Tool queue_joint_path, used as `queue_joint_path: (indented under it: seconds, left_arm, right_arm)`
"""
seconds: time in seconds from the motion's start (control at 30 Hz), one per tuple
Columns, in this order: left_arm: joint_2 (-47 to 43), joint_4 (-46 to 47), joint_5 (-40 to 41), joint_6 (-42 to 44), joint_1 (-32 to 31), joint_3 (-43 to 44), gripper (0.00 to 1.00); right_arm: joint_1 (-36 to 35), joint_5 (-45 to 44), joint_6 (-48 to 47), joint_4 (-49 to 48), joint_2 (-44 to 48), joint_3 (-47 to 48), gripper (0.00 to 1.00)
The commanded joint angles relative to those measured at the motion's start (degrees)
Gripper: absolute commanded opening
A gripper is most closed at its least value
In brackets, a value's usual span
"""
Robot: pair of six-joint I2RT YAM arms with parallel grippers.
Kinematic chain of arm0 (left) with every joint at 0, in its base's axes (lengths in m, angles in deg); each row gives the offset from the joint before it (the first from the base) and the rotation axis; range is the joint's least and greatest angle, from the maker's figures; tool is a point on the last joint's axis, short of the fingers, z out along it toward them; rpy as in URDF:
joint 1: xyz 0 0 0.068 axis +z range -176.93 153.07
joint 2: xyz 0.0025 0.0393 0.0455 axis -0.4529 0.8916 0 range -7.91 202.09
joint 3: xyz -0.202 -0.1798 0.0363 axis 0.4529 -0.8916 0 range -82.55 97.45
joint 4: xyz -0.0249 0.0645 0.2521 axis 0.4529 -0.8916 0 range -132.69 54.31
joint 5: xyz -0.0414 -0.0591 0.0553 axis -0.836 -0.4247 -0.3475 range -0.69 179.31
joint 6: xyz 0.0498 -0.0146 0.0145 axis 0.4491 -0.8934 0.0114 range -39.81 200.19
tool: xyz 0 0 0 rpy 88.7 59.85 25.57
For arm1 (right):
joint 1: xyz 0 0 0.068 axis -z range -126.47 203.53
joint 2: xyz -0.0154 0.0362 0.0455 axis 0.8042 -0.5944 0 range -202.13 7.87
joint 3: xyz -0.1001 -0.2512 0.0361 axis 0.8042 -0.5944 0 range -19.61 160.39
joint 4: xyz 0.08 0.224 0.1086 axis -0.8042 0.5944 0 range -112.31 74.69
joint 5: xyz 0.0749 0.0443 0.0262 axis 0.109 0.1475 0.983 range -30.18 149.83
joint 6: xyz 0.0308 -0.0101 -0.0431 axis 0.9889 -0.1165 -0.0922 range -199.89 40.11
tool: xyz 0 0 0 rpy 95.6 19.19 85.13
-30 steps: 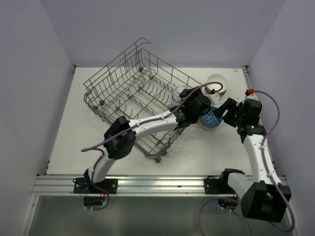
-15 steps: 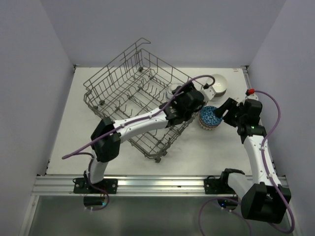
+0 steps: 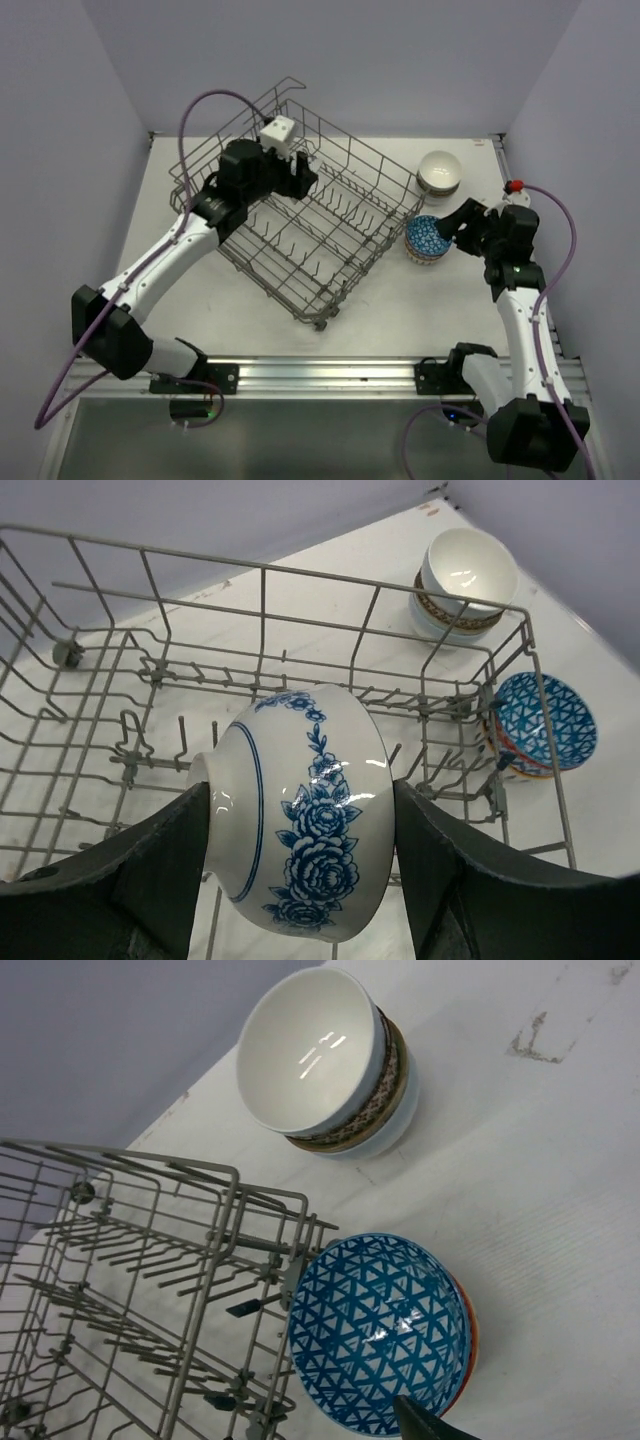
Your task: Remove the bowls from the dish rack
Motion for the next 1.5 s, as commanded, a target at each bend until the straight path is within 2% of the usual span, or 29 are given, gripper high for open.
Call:
queue_joint_path:
  seconds: [0.0, 0.07, 0.13, 0.17, 0.2, 0.27, 0.4, 0.47, 0.6, 0.8, 1.07, 1.23, 1.3, 1.4, 1.47]
  left_arm:
    - [-7.3, 16.9, -23.5, -15.8, 7.5, -9.7, 0.28]
    - [-10.1, 23.1, -32.3, -23.8, 12.6, -14.2, 0.28]
    - [-11.0, 35.4, -41.3, -31.0, 16.0, -21.4, 0.28]
    - [-10.9, 39.7, -43.9, -39.2, 19.2, -23.8, 0.27]
    - [-10.9, 50.6, -46.2, -43.7, 20.7, -27.9, 0.27]
    - [-10.7, 58.8, -49.3, -51.6, 23.0, -30.6, 0.27]
    - [-12.0, 60.8, -49.3, -52.6, 23.1, -32.2, 0.27]
    - [-12.5, 61.0, -48.8, -53.0, 23.1, -33.2, 0.27]
    - [-12.6, 65.0, -48.9, -55.9, 23.1, -35.0, 0.25]
    - [-12.6, 64.8, -48.4, -55.7, 22.4, -35.6, 0.24]
    - [-12.1, 62.1, -47.8, -53.7, 19.8, -35.3, 0.22]
    - [-12.3, 64.9, -45.0, -54.7, 18.5, -38.3, 0.2]
    - [-12.2, 68.1, -43.9, -55.6, 18.1, -39.7, 0.19]
    - [-11.8, 68.6, -43.4, -54.9, 17.7, -41.2, 0.2]
    - [-11.8, 66.0, -43.9, -52.1, 17.7, -41.2, 0.37]
  right_arm:
    - [-1.1, 4.2, 0.8, -4.0, 4.3, 2.3, 0.66]
    - [-2.2, 7.2, 3.0, -7.0, 4.6, 2.8, 0.65]
    - [-5.7, 8.3, 3.8, -9.8, 3.7, 3.7, 0.65]
    - [-7.6, 8.0, 3.8, -10.4, 2.2, 4.9, 0.65]
    - [-12.4, 7.8, 3.5, -11.1, 1.1, 5.5, 0.66]
    - [-16.8, 7.5, 1.8, -11.3, -2.4, 8.2, 0.66]
    - [-27.6, 4.3, 0.9, -13.7, -6.9, 10.9, 0.68]
    - [-30.1, 2.7, 1.6, -16.1, -8.9, 11.6, 0.69]
    - [-36.7, -2.2, 0.6, -15.2, -14.8, 16.0, 0.7]
    - [-41.2, -3.0, 2.8, -22.3, -20.1, 16.6, 0.69]
    - [-43.3, -4.3, 5.7, -30.5, -25.6, 17.2, 0.65]
    - [-43.3, -7.1, 9.6, -36.1, -26.3, 15.5, 0.37]
    - [-43.3, -6.8, 11.7, -38.2, -26.4, 14.7, 0.19]
    - [-43.3, -9.1, 10.9, -33.8, -25.7, 15.6, 0.0]
    - [-43.3, -11.7, 9.6, -31.4, -24.0, 16.0, 0.0]
